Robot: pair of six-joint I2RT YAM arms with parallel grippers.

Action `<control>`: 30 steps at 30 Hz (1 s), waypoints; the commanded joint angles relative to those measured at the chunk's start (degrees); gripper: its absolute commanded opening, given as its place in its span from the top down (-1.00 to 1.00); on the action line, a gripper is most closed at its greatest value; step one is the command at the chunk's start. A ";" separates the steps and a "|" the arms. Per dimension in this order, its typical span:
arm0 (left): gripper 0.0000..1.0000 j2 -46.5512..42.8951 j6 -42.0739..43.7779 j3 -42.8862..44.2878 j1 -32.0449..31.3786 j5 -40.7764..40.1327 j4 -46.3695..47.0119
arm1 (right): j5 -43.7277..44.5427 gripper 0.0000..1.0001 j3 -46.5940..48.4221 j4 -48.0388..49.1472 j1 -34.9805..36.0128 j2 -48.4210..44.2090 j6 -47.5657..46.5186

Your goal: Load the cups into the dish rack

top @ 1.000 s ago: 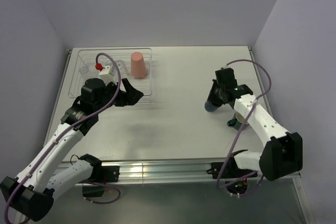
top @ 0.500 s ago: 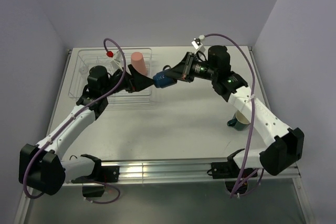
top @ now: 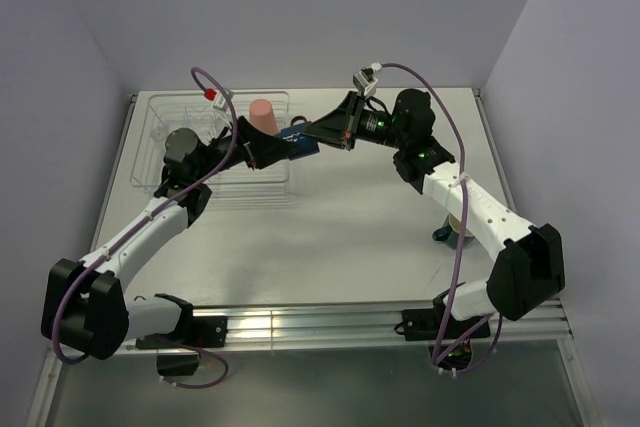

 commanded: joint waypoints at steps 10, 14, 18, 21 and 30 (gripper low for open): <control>0.37 -2.25 -2.41 0.37 -0.36 2.92 4.48 | -1.84 1.00 -3.68 18.08 0.30 2.01 8.25; 0.94 -4.00 0.13 1.86 -0.36 2.40 -0.69 | -1.05 1.00 -3.85 16.94 0.22 1.84 6.23; 0.99 -8.22 5.75 4.58 -0.36 0.12 -9.74 | 1.58 0.58 -3.94 10.44 0.22 0.26 1.66; 1.00 -11.37 10.50 8.62 -0.19 -3.48 -19.67 | 5.44 0.31 -3.59 4.03 -0.22 -2.20 -3.26; 1.00 -15.34 17.79 16.09 5.34 -9.80 -41.81 | 14.32 0.12 -3.24 -6.52 -2.94 -5.63 -11.61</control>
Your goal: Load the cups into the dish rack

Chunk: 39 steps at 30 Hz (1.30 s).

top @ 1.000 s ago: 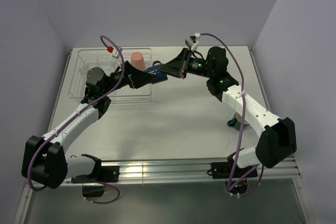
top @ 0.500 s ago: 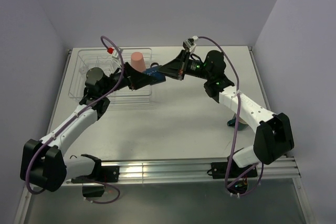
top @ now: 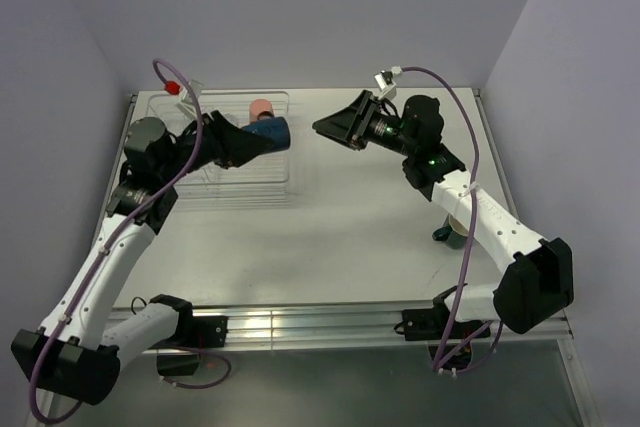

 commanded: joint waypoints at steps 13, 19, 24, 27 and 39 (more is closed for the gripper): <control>1.00 2.93 17.67 17.40 11.68 -49.37 -38.43 | 19.12 0.10 0.61 -19.53 -3.48 -3.19 -17.45; 1.00 10.40 18.03 13.88 20.65 -47.71 -37.02 | 20.80 0.10 0.52 -21.64 -3.48 -1.70 -21.14; 1.00 17.16 17.59 15.54 25.05 -46.21 -36.31 | 20.27 0.10 0.52 -21.81 -3.48 -0.56 -22.99; 1.00 20.77 17.85 17.91 26.11 -46.39 -36.75 | 20.10 0.10 0.26 -21.73 -3.40 -0.47 -23.70; 1.00 32.64 20.22 28.28 28.04 -48.85 -40.26 | 18.51 0.10 -0.54 -20.76 -3.57 -0.12 -24.66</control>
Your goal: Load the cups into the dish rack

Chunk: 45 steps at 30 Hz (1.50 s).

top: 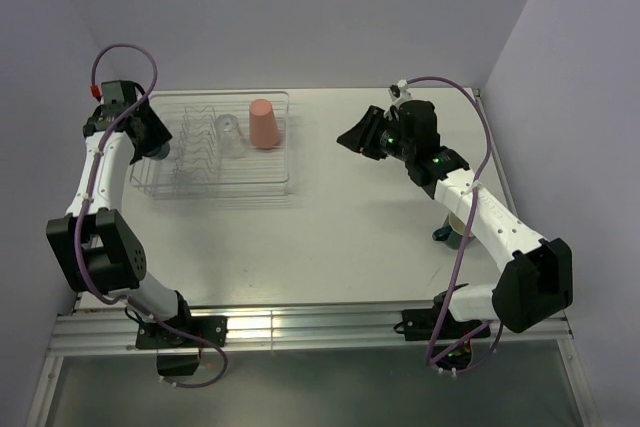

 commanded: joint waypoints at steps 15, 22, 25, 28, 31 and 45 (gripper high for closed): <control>1.00 5.10 6.13 8.03 0.88 -1.45 -2.12 | -1.36 0.11 -1.02 2.57 -0.86 0.41 -1.30; 1.00 4.66 5.87 7.41 0.70 1.72 -2.12 | -1.36 0.11 -1.20 2.65 -0.86 0.58 -1.39; 1.00 4.49 5.86 7.59 0.70 1.90 -2.03 | -1.27 0.10 -1.29 2.65 -0.78 0.58 -1.39; 1.00 4.66 5.87 7.94 0.61 1.99 -2.47 | -1.27 0.10 -1.28 2.65 -0.86 0.85 -1.47; 1.00 4.75 5.95 7.94 0.44 2.34 -2.47 | -1.27 0.11 -1.28 2.65 -0.95 0.85 -1.47; 1.00 4.05 5.95 14.35 -4.13 2.86 -6.60 | -0.57 0.11 -1.29 2.30 -0.95 0.67 -1.74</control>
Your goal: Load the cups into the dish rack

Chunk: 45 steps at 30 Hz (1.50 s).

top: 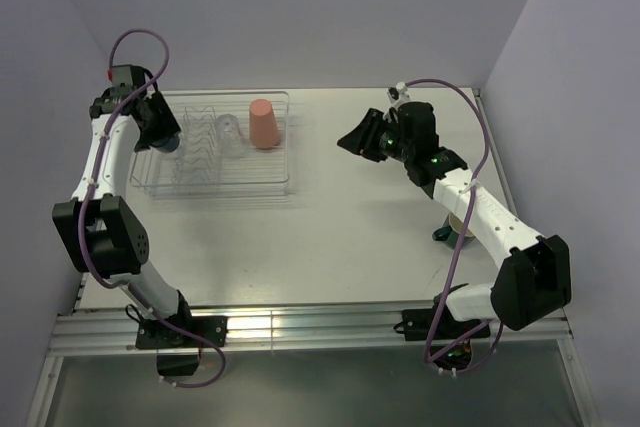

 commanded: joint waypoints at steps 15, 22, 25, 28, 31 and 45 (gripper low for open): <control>1.00 -4.94 -7.44 3.48 -19.30 -2.24 0.12 | 6.51 0.13 2.09 -7.42 -6.33 -6.73 -2.22; 0.99 -4.07 -9.99 0.30 -23.16 -2.24 2.68 | 13.90 0.05 4.64 -14.72 -7.83 -11.67 -3.89; 1.00 -2.84 -9.82 -0.66 -24.22 -2.77 3.03 | 14.34 0.04 4.56 -15.95 -8.53 -12.46 -4.16; 1.00 -2.40 -9.99 -2.68 -24.40 -2.42 4.25 | 14.69 0.04 4.38 -16.83 -8.88 -13.16 -4.33; 1.00 -2.14 -10.26 -4.62 -24.49 -2.24 5.57 | 14.96 0.04 4.20 -17.10 -9.24 -13.52 -4.51; 1.00 6.83 -8.41 -3.30 -24.58 -4.26 5.23 | 14.43 0.04 2.27 -16.31 -9.85 -12.11 -5.04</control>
